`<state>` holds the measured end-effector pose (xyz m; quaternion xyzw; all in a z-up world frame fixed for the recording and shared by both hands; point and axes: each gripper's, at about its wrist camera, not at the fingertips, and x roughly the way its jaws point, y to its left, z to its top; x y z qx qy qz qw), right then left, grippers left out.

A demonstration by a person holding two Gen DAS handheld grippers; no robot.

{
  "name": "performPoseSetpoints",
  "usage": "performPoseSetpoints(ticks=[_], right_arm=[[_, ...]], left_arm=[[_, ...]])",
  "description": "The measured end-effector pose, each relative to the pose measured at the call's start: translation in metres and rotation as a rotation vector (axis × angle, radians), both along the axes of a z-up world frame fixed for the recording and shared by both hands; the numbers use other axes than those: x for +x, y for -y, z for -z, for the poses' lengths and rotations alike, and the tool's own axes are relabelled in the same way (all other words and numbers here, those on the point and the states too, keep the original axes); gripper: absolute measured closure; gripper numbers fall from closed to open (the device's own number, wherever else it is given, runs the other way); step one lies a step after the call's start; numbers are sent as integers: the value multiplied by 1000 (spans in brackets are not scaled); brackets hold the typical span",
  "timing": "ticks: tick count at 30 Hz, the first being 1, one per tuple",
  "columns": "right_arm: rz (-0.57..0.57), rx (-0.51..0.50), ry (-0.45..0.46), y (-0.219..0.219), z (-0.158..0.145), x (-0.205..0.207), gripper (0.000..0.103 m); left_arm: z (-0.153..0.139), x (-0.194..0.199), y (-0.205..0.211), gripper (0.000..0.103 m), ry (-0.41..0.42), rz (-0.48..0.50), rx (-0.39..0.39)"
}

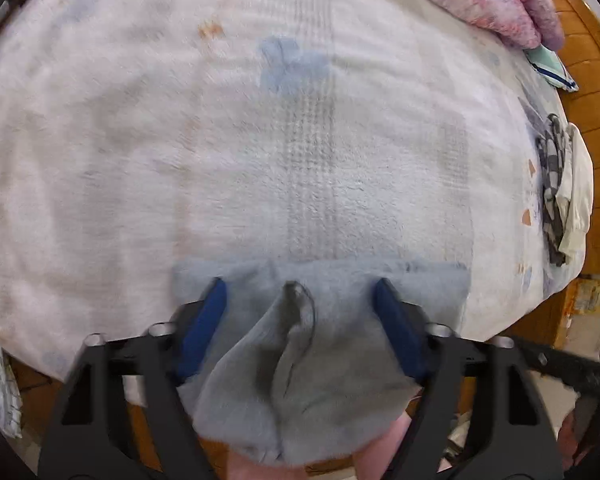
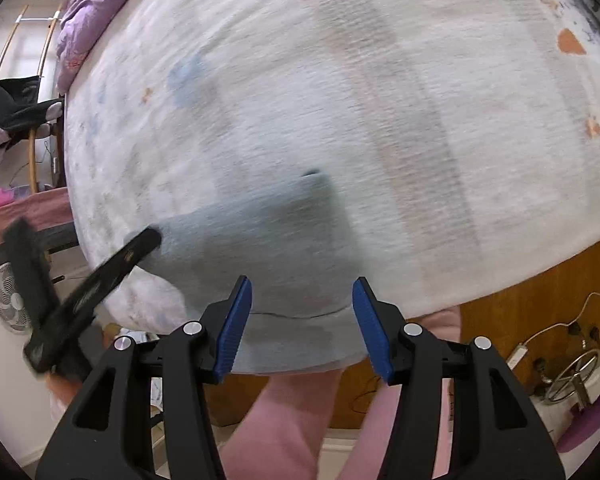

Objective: Fold large clothes

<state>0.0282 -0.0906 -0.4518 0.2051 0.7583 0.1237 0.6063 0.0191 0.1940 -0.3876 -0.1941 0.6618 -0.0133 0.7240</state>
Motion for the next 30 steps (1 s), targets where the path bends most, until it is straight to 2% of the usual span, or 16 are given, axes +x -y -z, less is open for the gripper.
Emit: performPoseSetpoints(ticks=[1,2,6,9,11,12,13,15,17,20,22,25,27,28,29,30], right_arm=[[1,4,-5,-2,0,1,53],[4,11,-12,0,1,3,53],[-28,56,-4,-5,0,16,53],[-110,164,-37,-34,10,26,55],[-163,192,-52,-59,22,29,76],[-211,143,-49,-73,33,33,83],[-237,96,-44,-81,43,37,96],[-222,23,-72,-93,74,47,100],[-229,-13,-89,-101,96,56,103],[-266,-34,-71,-117,103,72,103],[-300,-80,-47,-126,95,76,103],[-293,-81,-30,-118,69,71,101],[-263,-44,-21,-104,53,65,101],[-236,-7,-22,-94,42,57,101],[-232,8,-34,-87,34,48,101],[-247,17,-52,-84,31,37,101]], left_arm=[[12,3,-1,83,-41,-17,-12],[21,4,-2,87,-79,-41,15],[10,-4,-5,89,-87,-86,112],[0,-19,-10,89,-90,-131,161],[0,-22,-9,89,-109,-140,208],[7,-23,-12,89,-127,-148,241],[16,-21,-16,89,-139,-154,246],[33,-15,-21,87,-147,-167,235],[55,-2,-20,82,-158,-146,276],[82,21,-14,80,-183,-70,366],[74,27,-14,78,-191,-37,364],[36,22,-23,54,-141,-28,415],[14,12,-27,50,-114,-13,431],[4,5,-26,55,-102,3,390],[-2,1,-25,83,-92,13,355],[-8,-7,-18,97,-85,37,296]])
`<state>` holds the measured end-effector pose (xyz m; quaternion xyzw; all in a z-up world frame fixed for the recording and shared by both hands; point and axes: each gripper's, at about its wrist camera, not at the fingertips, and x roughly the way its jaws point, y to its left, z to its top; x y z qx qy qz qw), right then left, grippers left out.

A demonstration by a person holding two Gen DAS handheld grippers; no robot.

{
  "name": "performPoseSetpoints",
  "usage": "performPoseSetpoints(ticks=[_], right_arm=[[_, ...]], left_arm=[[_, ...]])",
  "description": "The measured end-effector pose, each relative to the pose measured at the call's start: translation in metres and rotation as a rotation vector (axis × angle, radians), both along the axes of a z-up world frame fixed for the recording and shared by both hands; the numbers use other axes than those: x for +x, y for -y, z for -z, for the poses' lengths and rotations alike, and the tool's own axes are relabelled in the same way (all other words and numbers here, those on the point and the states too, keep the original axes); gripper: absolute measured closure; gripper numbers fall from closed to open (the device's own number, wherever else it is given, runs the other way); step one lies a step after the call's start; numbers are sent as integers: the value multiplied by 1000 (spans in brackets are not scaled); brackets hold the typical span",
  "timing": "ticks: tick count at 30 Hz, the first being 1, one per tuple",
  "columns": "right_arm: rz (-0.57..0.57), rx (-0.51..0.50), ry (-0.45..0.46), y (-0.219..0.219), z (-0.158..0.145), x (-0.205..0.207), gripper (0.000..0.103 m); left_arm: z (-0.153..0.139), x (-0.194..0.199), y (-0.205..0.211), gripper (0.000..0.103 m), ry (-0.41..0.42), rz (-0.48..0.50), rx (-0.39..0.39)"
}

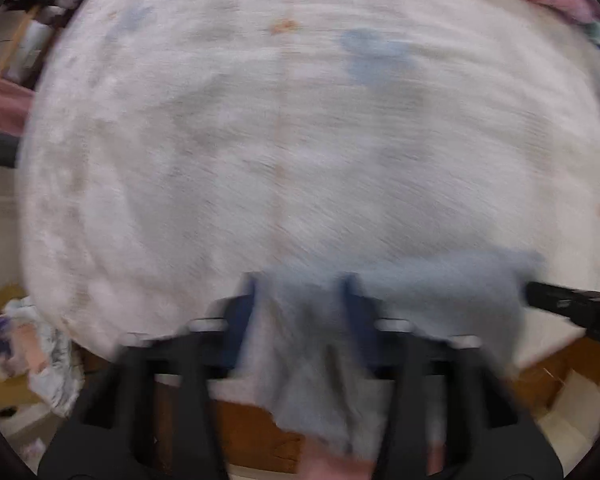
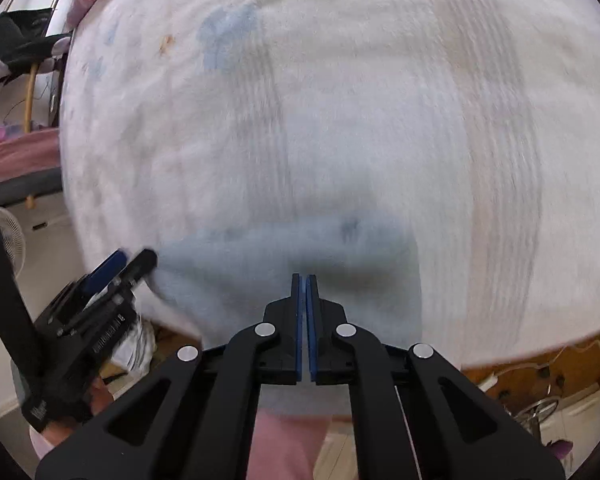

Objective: Fold large clothes

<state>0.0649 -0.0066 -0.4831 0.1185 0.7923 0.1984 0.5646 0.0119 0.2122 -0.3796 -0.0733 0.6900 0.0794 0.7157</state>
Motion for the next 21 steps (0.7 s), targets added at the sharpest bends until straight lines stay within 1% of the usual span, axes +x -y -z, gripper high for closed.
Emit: performPoseSetpoints(ticks=[1,2,4,5,6,7,8,9,10,11,12,13,14,15,16,17,18,19,20,21], right_arm=[[-8,8,-14,0,1,-9,101],[-18,15,-34,-2,7,-19,101],[-32,-12,-66,-9,34,-32,103],[-16,-18,-83,-15,58,-36,103],[15,-4,-105,-22,78,-36,103],[44,19,-130,-25,85,-33,103],[67,22,-169,-28,87,-29,103],[62,-5,-178,-29,82,-28,103],[45,-20,-160,-30,75,-29,103],[19,-26,-123,-30,63,-32,100],[1,-16,-99,-29,53,-35,100],[-12,8,-87,-25,40,-42,99],[-6,21,-97,-18,31,-50,97],[5,20,-103,-11,26,-56,97],[16,13,-106,-2,21,-66,97],[17,-2,-103,5,20,-73,97],[14,-42,-100,14,25,-84,97],[18,-68,-105,17,31,-87,97],[29,-89,-127,21,45,-91,97],[59,-87,-152,25,60,-97,100]], left_arm=[[-2,-7,9,97,-10,25,-23],[-2,-12,18,97,-11,55,-11],[10,-19,32,97,-21,96,7],[21,-20,36,97,-40,91,19],[40,-24,37,97,-89,65,42],[50,-27,33,97,-122,47,62],[48,-30,29,96,-112,40,78],[40,-34,28,94,-92,39,79],[29,-36,24,93,-80,34,98],[20,-40,21,93,-85,34,131],[12,-45,21,91,-87,39,145],[7,-47,20,88,-84,43,149],[-1,-54,19,85,-72,48,139],[-4,-57,19,85,-67,47,117],[-3,-62,20,85,-71,40,70],[3,-68,22,86,-88,28,14],[7,-69,27,86,-102,21,-15],[21,-73,34,86,-127,15,-64],[36,-78,40,87,-142,18,-99],[53,-81,46,87,-159,25,-95]])
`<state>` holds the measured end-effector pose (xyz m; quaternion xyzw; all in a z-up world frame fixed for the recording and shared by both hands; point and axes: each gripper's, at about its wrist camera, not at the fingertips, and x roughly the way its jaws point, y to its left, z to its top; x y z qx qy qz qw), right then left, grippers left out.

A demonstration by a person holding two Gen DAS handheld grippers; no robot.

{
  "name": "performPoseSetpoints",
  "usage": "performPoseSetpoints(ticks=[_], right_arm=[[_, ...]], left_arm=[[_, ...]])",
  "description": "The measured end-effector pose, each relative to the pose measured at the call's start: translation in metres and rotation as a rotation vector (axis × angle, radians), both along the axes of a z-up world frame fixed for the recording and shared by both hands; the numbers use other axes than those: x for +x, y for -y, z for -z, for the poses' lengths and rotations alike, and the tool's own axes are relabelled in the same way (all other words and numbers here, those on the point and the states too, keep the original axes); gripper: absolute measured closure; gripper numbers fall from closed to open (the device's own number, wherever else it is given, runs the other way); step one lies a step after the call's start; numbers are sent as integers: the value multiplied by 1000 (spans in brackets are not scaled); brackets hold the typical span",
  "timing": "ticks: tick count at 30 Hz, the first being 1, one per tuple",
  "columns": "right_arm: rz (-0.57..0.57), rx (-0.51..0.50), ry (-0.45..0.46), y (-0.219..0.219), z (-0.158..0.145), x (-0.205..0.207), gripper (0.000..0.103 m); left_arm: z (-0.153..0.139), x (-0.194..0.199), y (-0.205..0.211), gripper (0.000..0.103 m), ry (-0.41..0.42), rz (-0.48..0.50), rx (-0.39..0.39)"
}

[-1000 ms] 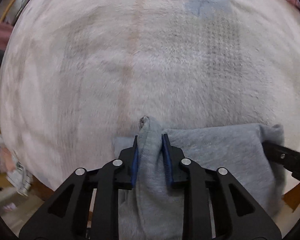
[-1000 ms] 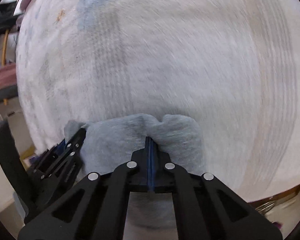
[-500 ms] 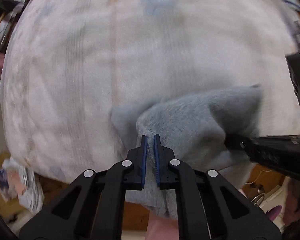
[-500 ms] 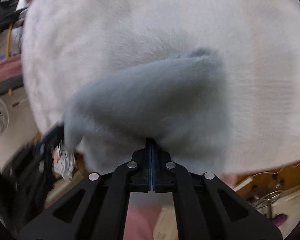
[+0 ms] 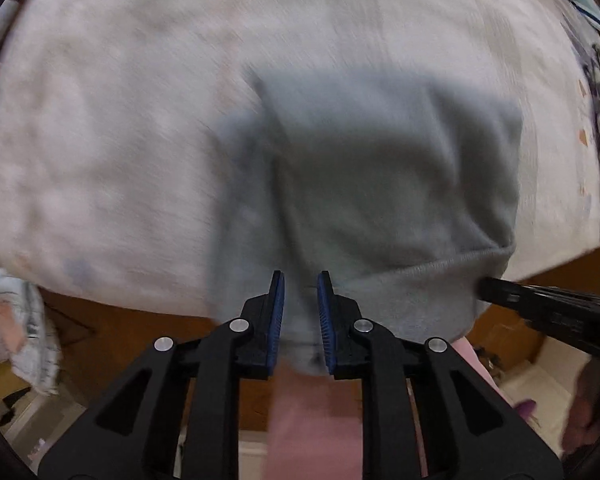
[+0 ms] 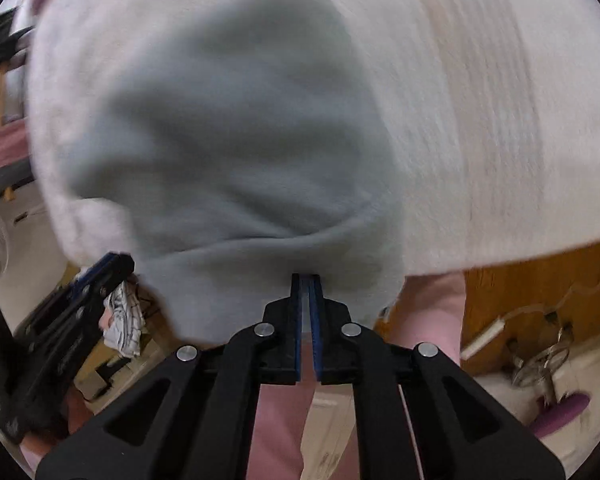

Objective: Fold large clothes

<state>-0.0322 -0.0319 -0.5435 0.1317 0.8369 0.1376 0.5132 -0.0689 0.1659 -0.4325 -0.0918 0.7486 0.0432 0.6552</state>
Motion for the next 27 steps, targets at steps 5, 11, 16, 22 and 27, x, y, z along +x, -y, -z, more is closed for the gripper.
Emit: performPoseSetpoints(ticks=[5,11,16,22,27], right_arm=[[57,8,-79,-8,5,3,97],[56,43,178,-14,-58,55,97],[-15,-26,131,-47,-7,96,97],[4,15,70,-38,-2,104,99],[30,35,94,-8,-29,90,37]], left_arm=[[25,-10,1,87,16,45,-15],[-58,16,-24,85,229,32,-14],[-6,68,-34,87,179,-56,3],[19,81,-37,85,110,-19,19],[-10,68,-38,34,136,-19,123]])
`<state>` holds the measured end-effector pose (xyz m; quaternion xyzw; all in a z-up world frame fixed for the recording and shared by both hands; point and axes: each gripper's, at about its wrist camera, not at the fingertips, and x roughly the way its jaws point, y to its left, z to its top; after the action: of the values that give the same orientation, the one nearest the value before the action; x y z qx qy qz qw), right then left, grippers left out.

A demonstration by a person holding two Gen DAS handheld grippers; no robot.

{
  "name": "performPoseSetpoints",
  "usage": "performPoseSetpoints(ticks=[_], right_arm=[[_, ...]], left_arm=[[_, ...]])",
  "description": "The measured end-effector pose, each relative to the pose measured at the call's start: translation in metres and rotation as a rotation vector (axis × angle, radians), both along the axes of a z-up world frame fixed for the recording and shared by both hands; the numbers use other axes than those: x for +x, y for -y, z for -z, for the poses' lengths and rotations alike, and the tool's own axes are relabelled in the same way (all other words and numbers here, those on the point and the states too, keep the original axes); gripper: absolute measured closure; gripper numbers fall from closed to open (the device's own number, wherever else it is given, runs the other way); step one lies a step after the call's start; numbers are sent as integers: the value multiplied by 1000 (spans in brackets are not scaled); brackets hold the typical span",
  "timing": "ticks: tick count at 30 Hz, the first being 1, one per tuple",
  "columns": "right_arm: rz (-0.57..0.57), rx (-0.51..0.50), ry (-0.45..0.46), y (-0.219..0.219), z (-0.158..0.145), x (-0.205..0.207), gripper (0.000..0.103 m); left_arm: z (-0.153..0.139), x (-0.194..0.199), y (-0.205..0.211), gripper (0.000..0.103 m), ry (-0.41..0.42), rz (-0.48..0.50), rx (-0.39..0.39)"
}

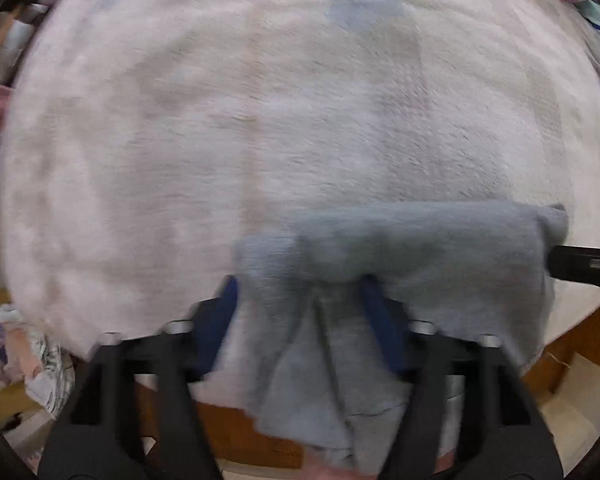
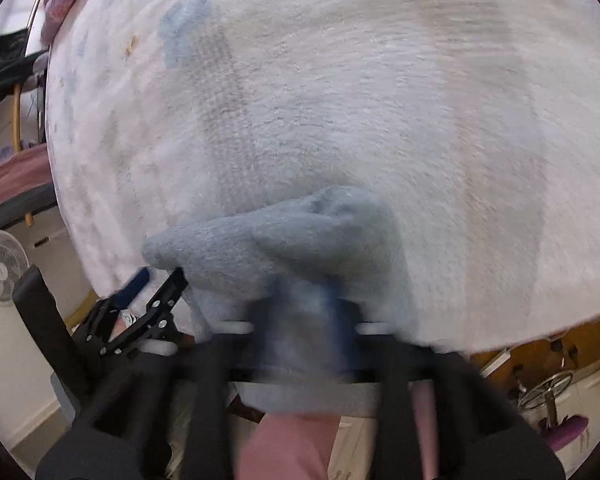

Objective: Fold large clothes

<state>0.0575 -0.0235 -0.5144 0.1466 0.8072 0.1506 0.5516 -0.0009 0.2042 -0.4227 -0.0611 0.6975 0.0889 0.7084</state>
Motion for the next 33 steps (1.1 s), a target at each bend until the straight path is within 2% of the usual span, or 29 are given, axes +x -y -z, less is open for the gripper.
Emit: performPoseSetpoints(ticks=[1,2,4,7,11,15,17,19,22,26,30,31,33], right_arm=[[13,-22,22,4,-7,2,10],[27,-33,60,2,-15,7,10],[22,-14,106,12,-25,9,9],[-1,18,81,17,-11,5,8],[-54,43,39,36,14,-4,8],[-39,192,-1,28,46,-12,8],[-39,248,-44,19,63,-14,8],[-44,287,-70,10,75,-18,8],[-59,317,-85,-2,90,-22,8],[-49,352,-103,-9,101,-24,6],[-86,409,-142,-10,106,-24,6],[-91,417,-144,-11,107,-25,6],[-100,429,-164,-13,108,-27,6]], left_arm=[[-4,-3,-3,31,3,-18,-28],[-6,-7,-7,23,-5,-42,-49],[-8,-13,-11,21,-6,-63,-65],[-5,-20,-14,13,-4,-58,-101],[16,-32,-17,13,-27,-50,-180],[44,-38,-44,7,-17,-135,-344],[56,-45,-62,7,-33,-198,-469],[67,-52,-75,6,-42,-222,-557],[86,-65,-90,5,-40,-248,-681],[99,-82,-102,5,-21,-243,-798],[113,-95,-108,5,-51,-251,-1016],[114,-96,-108,5,-61,-240,-1031],[110,-98,-111,5,-71,-195,-990]])
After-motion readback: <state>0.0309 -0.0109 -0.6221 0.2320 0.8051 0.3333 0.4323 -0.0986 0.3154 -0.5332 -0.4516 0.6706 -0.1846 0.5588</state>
